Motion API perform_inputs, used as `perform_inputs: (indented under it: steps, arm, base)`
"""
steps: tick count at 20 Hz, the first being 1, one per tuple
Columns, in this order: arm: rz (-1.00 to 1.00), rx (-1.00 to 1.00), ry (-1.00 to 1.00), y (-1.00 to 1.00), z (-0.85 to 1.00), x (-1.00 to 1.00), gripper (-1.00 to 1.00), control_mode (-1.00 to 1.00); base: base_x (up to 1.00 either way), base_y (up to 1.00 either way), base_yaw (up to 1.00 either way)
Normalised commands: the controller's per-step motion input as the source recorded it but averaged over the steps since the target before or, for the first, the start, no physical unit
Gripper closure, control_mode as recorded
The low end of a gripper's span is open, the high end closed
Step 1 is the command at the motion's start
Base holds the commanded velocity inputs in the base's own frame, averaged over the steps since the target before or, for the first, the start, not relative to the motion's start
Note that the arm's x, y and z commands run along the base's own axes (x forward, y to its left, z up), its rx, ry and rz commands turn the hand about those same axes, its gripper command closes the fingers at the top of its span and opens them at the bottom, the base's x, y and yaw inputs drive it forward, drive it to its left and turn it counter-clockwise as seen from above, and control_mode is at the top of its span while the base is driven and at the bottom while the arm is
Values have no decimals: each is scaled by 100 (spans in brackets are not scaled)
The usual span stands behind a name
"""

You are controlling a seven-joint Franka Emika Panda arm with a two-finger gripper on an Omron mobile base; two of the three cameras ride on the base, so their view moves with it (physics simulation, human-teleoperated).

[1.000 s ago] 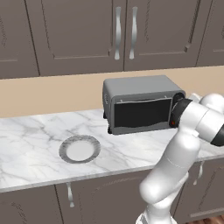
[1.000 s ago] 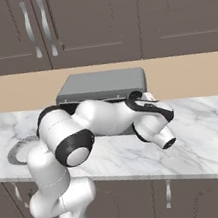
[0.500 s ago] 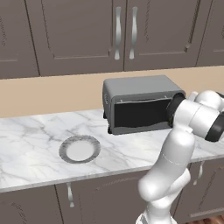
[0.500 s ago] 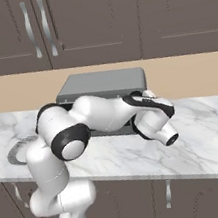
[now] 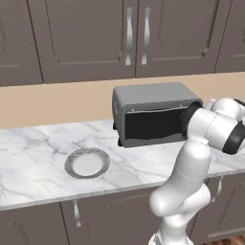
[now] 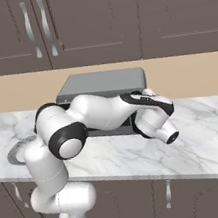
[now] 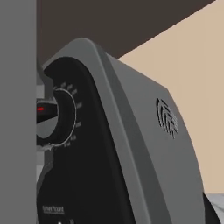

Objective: Pull the toaster oven rack outwards. Pick up the baguette from the plate and place it on the toaster oven rack. Close the toaster oven door fully and set the temperature to the lowest setting.

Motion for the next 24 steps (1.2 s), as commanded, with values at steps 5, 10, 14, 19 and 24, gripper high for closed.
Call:
perform_inputs:
  steps: [5, 10, 14, 19, 24]
  arm:
    - [0, -13, 5, 14, 34, 40, 100, -100]
    - [-6, -27, 13, 3, 25, 32, 100, -100]
    - [-6, -28, 15, 0, 10, 37, 100, -100]
    - [-5, -21, 15, 0, 1, 37, 100, -100]
    - [-4, -16, 11, 0, 1, 40, 100, -100]
  base:
    - [0, 0, 0]
    - [0, 0, 0]
    - [0, 0, 0]
    - [0, 0, 0]
    - [0, 0, 0]
